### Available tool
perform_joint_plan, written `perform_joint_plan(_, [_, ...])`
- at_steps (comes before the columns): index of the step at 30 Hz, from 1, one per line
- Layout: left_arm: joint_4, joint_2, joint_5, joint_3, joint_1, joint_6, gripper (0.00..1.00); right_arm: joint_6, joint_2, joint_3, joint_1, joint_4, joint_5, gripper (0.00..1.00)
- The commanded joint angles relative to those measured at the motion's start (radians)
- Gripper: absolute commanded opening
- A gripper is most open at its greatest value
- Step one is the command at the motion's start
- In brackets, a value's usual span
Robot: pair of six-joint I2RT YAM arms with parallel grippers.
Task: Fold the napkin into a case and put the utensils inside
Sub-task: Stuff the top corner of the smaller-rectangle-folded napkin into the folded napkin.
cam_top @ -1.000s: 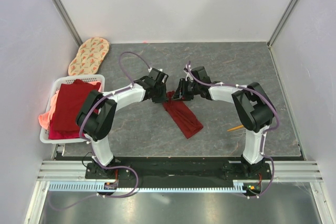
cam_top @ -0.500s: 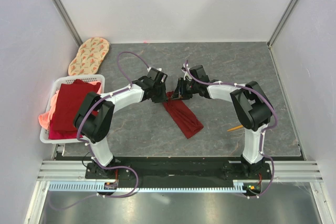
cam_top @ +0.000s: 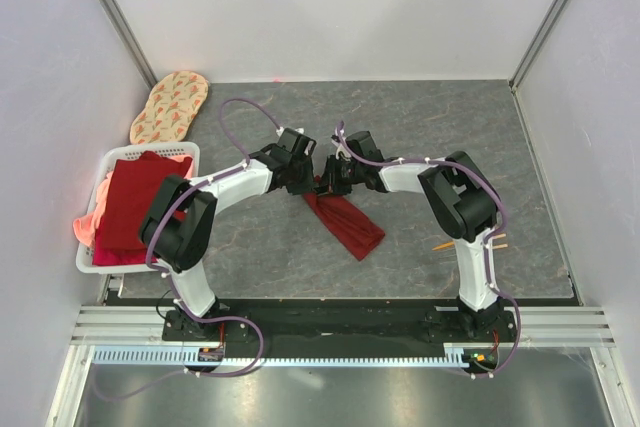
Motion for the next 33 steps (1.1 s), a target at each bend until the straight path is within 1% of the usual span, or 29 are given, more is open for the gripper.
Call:
perform_joint_plan(1, [0.019,-0.021,-0.028,-0.028,0.005,-0.037,0.02,-0.041,-0.095,-0.013,-0.007,-0.048,-0.002,0.25])
perform_joint_plan(2, [0.017,-0.037,-0.029,-0.034,0.010,-0.034,0.02,-0.065,-0.126,-0.013,-0.010,-0.083,0.008,0.30])
perform_joint_plan(3, [0.016,-0.044,-0.029,-0.046,0.011,-0.034,0.02,-0.073,-0.142,-0.010,-0.017,-0.098,0.011,0.36])
perform_joint_plan(4, [0.016,-0.051,-0.053,-0.051,0.013,-0.031,0.02,-0.079,-0.151,-0.010,-0.022,-0.109,0.013,0.38])
perform_joint_plan(6, [0.016,-0.064,-0.052,-0.049,0.018,-0.021,0.02,-0.096,-0.168,-0.007,-0.031,-0.124,0.027,0.40])
perform_joint_plan(13, [0.008,-0.061,-0.038,-0.029,0.019,-0.013,0.02,-0.112,-0.091,0.073,-0.036,-0.131,0.013,0.39])
perform_joint_plan(16, [0.010,-0.057,-0.035,-0.026,0.019,-0.013,0.02,-0.106,-0.048,0.095,-0.030,-0.131,0.004,0.36])
perform_joint_plan(19, [0.020,-0.057,-0.037,-0.025,0.019,-0.013,0.02,-0.087,-0.018,0.098,-0.021,-0.117,-0.007,0.30])
perform_joint_plan(20, [0.022,-0.057,-0.035,-0.023,0.018,-0.013,0.02,-0.075,-0.010,0.096,-0.018,-0.105,-0.013,0.25])
perform_joint_plan(25, [0.025,-0.041,-0.035,-0.008,0.019,-0.014,0.02,-0.043,0.007,0.079,0.009,-0.068,-0.010,0.12])
perform_joint_plan(26, [0.024,-0.036,-0.037,-0.005,0.019,-0.019,0.02,-0.041,0.007,0.070,0.021,-0.060,-0.009,0.00])
perform_joint_plan(29, [0.005,-0.013,-0.046,0.009,0.018,-0.019,0.02,-0.030,-0.008,0.065,0.038,-0.085,-0.010,0.00])
perform_joint_plan(31, [-0.001,-0.013,-0.046,0.004,0.018,-0.019,0.02,-0.011,-0.060,0.014,0.039,-0.042,-0.002,0.00])
perform_joint_plan(33, [0.002,-0.021,-0.045,-0.003,0.019,-0.018,0.02,0.009,-0.085,-0.001,0.039,-0.028,0.007,0.00])
